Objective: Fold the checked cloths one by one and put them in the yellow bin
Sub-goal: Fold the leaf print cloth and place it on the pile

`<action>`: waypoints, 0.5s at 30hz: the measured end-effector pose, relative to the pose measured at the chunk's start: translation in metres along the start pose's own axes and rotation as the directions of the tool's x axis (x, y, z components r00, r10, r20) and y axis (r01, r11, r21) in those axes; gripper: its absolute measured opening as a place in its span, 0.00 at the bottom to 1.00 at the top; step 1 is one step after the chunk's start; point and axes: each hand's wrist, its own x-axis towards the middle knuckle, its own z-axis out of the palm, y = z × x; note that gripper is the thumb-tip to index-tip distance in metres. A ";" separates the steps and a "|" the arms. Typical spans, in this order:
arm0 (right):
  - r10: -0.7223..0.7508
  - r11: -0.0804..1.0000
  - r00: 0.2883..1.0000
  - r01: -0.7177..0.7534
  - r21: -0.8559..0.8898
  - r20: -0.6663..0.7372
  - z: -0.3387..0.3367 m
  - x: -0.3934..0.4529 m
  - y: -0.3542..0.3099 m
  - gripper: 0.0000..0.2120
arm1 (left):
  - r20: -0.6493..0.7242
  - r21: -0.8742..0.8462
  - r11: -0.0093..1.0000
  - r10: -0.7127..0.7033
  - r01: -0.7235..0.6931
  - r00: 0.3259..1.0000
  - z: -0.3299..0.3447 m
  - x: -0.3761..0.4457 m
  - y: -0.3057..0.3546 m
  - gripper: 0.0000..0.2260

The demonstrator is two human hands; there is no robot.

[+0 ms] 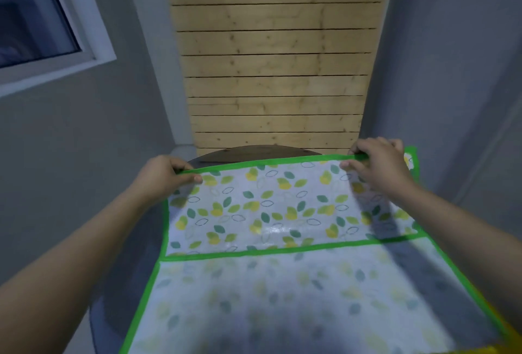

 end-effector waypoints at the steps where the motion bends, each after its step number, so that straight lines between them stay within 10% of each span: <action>1: -0.016 1.000 1.000 0.016 0.009 -0.012 -0.010 -0.003 -0.002 0.11 | -0.011 0.006 1.000 0.019 -0.018 1.000 -0.007 -0.008 0.005 0.04; 15: -0.164 0.982 0.942 0.129 0.137 0.292 -0.084 -0.116 -0.013 0.09 | 0.192 0.170 0.948 0.237 -0.270 0.952 -0.025 -0.148 0.006 0.14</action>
